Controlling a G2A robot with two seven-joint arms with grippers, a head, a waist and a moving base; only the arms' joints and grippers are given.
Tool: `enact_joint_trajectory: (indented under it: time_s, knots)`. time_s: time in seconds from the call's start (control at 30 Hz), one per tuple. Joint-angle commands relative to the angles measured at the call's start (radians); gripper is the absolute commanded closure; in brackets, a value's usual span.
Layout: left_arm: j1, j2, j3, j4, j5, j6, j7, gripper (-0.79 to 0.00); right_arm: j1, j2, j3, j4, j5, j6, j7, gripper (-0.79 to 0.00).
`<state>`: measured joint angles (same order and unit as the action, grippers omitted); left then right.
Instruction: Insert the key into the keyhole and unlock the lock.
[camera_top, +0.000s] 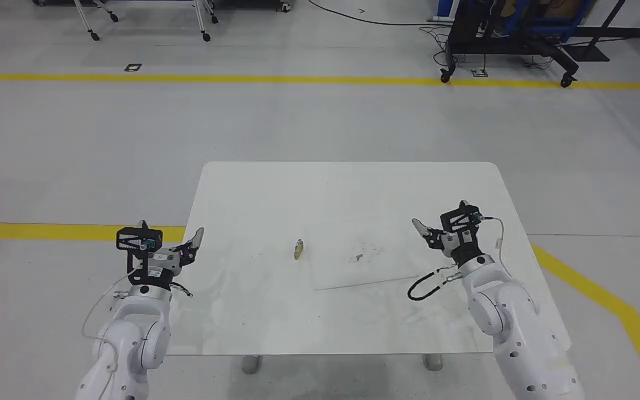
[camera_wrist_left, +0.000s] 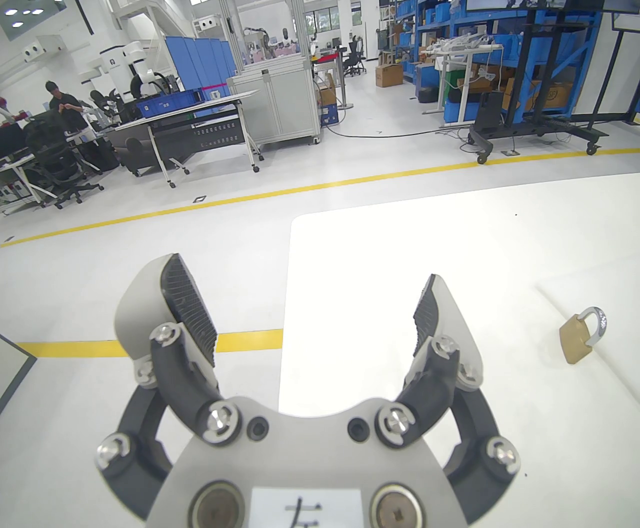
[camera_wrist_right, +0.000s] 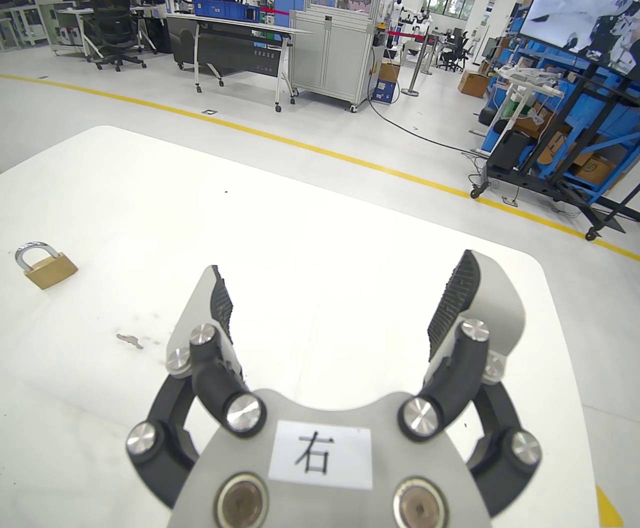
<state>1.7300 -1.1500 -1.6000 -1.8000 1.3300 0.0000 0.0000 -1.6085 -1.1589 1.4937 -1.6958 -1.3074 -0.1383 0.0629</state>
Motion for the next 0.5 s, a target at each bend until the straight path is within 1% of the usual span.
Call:
enact_joint_trajectory:
  time_s: [0.0,0.1,0.13,0.23,0.33,0.47]
  knots:
    - [0.000,0.000,0.000,0.000,0.000,0.000,0.000,-0.785,0.000,0.000,0.000,0.000,0.000,0.000,0.000,-0.785]
    - [0.000,0.000,0.000,0.000,0.000,0.000,0.000,-0.785,0.000,0.000,-0.002,0.003,0.005,-0.004,0.001,-0.785]
    - [0.000,0.000,0.000,0.000,0.000,0.000,0.000,-0.785,0.008,-0.001,-0.009,0.014,0.026,-0.025,0.004,-0.785]
    - [0.000,0.000,0.000,0.000,0.000,0.000,0.000,-0.785,0.055,-0.002,-0.031,0.065,0.091,-0.154,0.003,-0.785]
    - [0.000,0.000,0.000,0.000,0.000,0.000,0.000,-0.785,0.099,0.000,-0.057,0.123,0.118,-0.281,-0.007,-0.785]
    - [0.000,0.000,0.000,0.000,0.000,0.000,0.000,-0.785,0.167,0.002,-0.096,0.213,0.166,-0.487,-0.017,-0.785]
